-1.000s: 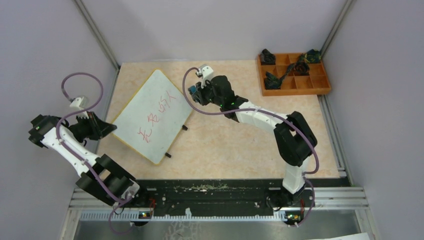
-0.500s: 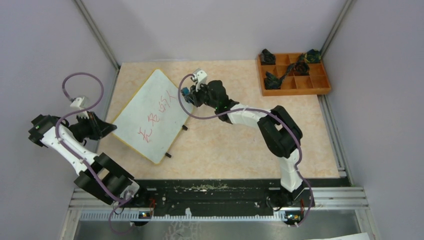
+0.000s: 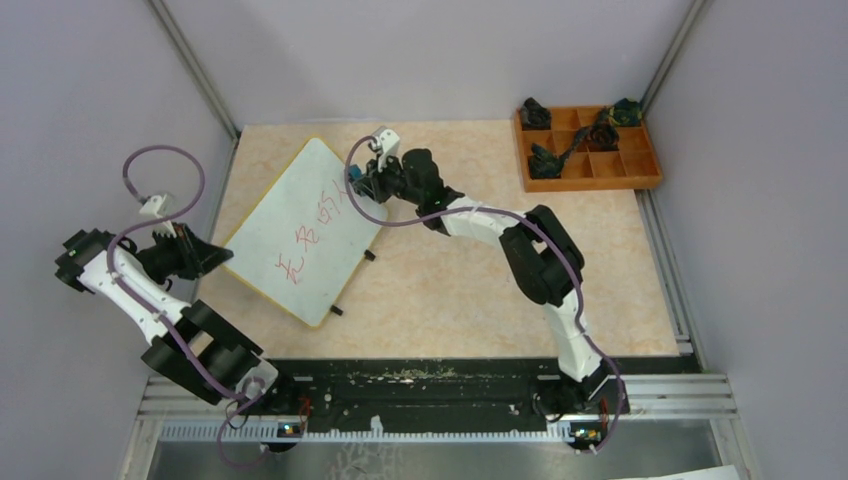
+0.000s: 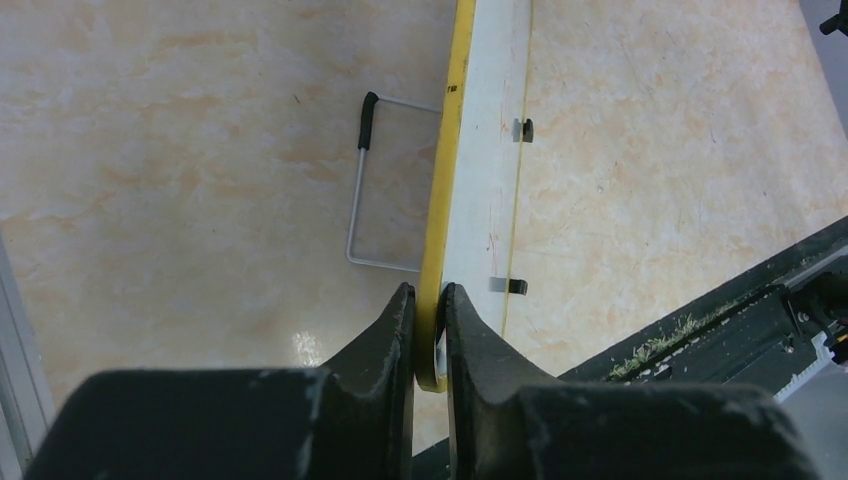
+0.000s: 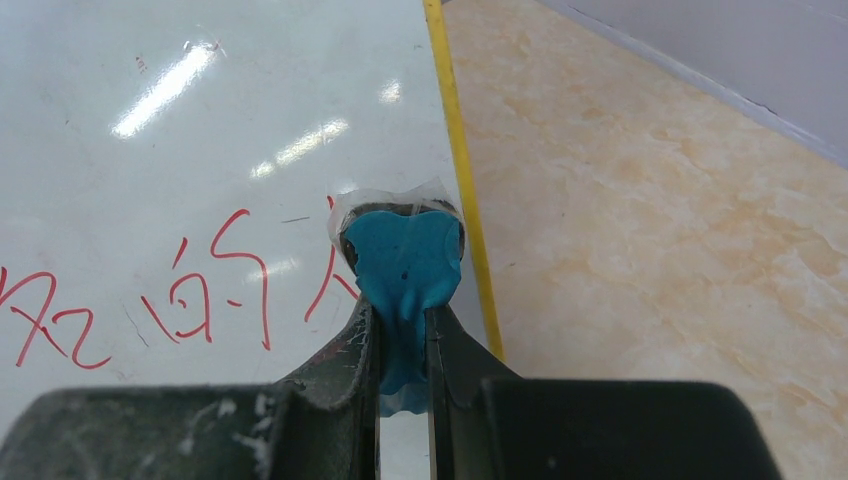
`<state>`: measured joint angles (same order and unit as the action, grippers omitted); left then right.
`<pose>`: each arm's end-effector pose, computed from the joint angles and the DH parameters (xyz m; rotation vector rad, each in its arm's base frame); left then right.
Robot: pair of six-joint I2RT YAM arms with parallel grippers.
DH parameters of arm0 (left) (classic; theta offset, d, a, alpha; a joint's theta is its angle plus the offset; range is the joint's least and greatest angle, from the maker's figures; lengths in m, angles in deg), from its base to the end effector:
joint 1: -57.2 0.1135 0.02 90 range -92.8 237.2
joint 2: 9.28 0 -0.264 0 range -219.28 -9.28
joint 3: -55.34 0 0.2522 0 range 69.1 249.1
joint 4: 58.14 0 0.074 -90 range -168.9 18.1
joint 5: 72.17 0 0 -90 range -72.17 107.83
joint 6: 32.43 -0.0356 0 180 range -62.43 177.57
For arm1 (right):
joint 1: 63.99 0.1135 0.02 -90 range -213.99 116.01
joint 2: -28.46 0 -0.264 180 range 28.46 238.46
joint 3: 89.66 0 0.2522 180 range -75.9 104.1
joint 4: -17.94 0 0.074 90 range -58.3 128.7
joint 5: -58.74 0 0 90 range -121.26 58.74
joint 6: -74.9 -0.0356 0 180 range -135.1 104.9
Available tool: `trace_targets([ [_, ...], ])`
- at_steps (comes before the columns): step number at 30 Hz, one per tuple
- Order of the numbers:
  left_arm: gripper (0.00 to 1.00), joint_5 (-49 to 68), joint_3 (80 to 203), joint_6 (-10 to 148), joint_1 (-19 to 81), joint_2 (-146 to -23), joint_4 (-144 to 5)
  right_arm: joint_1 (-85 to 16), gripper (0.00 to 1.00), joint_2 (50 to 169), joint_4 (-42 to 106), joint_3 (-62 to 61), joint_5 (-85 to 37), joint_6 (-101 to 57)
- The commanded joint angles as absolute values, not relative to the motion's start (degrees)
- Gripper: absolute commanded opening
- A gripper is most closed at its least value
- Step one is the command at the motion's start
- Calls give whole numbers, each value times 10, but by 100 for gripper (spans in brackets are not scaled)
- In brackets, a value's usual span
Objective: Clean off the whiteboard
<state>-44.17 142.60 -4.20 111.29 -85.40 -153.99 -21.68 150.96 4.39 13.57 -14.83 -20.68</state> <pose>0.1501 0.1537 0.3282 0.1998 2.1018 -0.5907 0.3685 0.3491 0.2421 -0.7582 1.5680 0.8621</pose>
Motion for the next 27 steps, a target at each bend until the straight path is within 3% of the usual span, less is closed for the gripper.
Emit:
trace_targets([
  [1,0,-421,1443,-65,1111,-849,-1528,-204,0,1528,42,185,-127,-210],
  [27,0,-423,1438,-59,1110,-835,-1528,-127,0,1531,66,169,-156,-153],
])
